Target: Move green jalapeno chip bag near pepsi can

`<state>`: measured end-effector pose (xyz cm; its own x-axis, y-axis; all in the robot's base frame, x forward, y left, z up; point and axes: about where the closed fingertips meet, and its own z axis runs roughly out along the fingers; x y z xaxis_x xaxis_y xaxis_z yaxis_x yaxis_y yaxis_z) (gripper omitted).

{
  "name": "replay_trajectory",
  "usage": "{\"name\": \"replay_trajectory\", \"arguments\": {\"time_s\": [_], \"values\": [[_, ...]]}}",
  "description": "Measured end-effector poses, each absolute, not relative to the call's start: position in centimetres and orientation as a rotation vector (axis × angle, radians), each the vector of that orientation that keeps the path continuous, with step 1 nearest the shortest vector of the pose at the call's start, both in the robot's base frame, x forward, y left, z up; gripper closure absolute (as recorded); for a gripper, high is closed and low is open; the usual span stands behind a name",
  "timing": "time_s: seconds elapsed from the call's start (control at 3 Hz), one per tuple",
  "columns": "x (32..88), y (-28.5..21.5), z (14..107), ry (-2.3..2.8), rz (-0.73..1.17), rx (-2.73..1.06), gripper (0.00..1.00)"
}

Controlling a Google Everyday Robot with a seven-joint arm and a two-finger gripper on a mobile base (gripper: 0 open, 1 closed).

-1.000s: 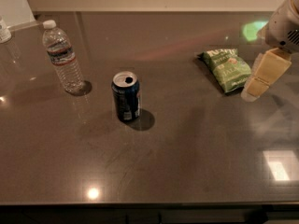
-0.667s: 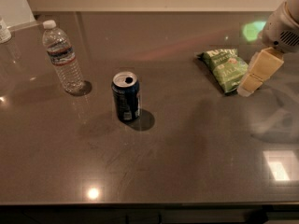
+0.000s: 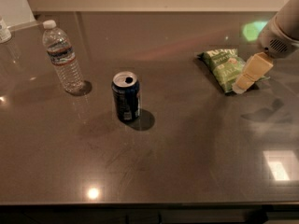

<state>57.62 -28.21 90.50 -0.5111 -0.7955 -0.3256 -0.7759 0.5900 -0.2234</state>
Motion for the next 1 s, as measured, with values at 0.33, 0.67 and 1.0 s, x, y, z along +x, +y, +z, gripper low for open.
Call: {"name": "replay_trajectory", "arguments": {"time_s": [0.33, 0.67, 1.0], "values": [[60.0, -29.4, 88.3, 2.453, -0.043, -1.196, 0.00], [62.3, -29.8, 86.5, 2.477, -0.017, -1.156, 0.00], [64.2, -29.8, 85.5, 2.495, -0.009, -1.131, 0.00]]}}
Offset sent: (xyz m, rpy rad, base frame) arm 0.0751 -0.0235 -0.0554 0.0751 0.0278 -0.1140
